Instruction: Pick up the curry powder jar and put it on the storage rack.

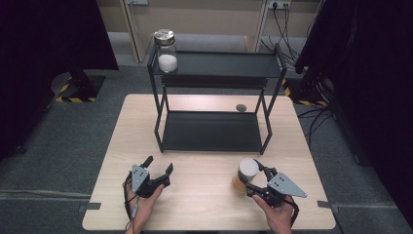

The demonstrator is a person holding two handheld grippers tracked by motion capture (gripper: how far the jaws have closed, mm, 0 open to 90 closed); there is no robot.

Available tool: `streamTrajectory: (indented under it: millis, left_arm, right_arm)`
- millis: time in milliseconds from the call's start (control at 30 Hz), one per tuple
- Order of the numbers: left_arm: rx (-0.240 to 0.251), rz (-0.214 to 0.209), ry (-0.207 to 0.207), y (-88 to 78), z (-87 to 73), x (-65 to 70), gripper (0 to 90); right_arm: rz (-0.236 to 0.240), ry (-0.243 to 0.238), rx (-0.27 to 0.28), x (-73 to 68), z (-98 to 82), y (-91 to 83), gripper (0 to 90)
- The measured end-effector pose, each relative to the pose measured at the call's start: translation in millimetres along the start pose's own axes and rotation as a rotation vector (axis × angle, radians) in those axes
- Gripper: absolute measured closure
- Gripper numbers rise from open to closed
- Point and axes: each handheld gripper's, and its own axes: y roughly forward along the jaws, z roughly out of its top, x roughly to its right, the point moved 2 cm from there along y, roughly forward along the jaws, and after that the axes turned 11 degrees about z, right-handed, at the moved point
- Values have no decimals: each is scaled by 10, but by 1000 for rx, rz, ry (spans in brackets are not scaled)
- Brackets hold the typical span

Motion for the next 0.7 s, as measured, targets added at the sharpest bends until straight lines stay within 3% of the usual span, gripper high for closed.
streamTrajectory:
  millis: [367, 700]
  left_arm:
    - [3, 3, 1, -4, -4, 6, 158]
    - [4, 3, 4, -4, -5, 10, 158]
  right_arm:
    - [-57, -22, 61, 35, 233, -76, 338]
    - [-84, -40, 80, 67, 354, -74, 338]
